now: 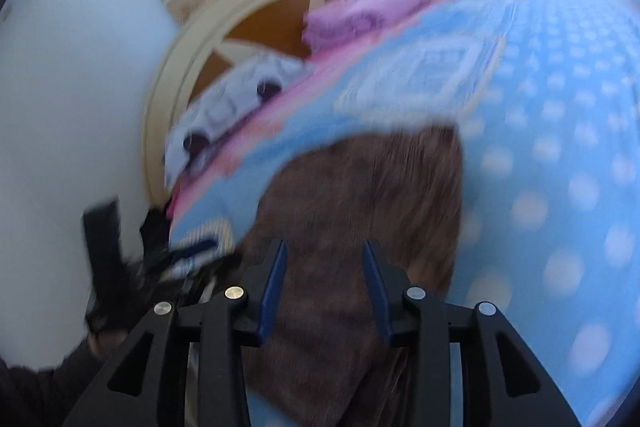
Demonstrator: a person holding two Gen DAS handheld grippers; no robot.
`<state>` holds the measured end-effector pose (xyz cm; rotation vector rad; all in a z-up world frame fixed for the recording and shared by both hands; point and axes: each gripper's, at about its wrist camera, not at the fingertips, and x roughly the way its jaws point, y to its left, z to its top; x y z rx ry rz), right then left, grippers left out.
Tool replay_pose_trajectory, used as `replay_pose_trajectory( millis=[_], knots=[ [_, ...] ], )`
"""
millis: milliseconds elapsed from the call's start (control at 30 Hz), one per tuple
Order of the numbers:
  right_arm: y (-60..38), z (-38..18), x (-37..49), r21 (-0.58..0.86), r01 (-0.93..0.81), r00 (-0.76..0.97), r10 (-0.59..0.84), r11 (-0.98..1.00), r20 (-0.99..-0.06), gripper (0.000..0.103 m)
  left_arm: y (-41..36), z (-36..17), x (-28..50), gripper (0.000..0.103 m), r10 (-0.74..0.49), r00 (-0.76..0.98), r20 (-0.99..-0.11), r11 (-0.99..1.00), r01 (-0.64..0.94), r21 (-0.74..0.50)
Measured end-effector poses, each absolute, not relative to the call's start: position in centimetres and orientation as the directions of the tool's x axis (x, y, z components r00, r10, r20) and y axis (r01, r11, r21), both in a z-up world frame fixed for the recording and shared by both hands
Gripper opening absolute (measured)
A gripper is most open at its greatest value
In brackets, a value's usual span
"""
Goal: Fold small clothes
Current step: 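Lower the bundle onto the duvet and open both grippers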
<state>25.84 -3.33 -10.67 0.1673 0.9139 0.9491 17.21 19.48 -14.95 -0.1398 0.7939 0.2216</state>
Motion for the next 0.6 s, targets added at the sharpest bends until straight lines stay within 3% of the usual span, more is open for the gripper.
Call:
replay_pose_trajectory(
  millis=[100,167,233,300,367,600],
  knots=[
    [-4.8,-13.2,24.1,0.452,-0.614,0.269,0.711,0.647,-0.650,0.037,19.5,-15.2,17.1,0.085,0.156,0.688,-0.709,0.965,-0.260,-0.040],
    [-6.3,-14.0,23.6,0.488,-0.608,0.279,0.744,0.627,-0.607,0.036,19.7,-15.6,16.6,0.093,0.184,0.696,-0.695,0.955,-0.294,-0.042],
    [-6.7,-14.0,23.1,0.476,-0.609,0.295,0.739,0.634,-0.606,0.036,20.0,-15.8,16.2,0.093,0.183,0.703,-0.687,0.948,-0.312,-0.067],
    [-5.4,-13.4,21.5,0.289,-0.689,0.363,0.661,0.665,-0.657,0.036,20.0,-15.5,16.0,0.093,0.185,0.702,-0.687,0.946,-0.317,-0.070],
    [-4.3,-13.6,19.2,-0.039,-0.705,0.520,0.479,0.708,-0.707,0.042,19.9,-15.0,15.1,0.093,0.187,0.706,-0.684,0.949,-0.310,-0.060],
    [-6.2,-10.6,16.0,-0.142,-0.660,0.631,0.441,0.738,-0.638,0.045,19.4,-12.6,12.5,0.093,0.179,0.718,-0.673,0.953,-0.297,-0.063]
  ],
)
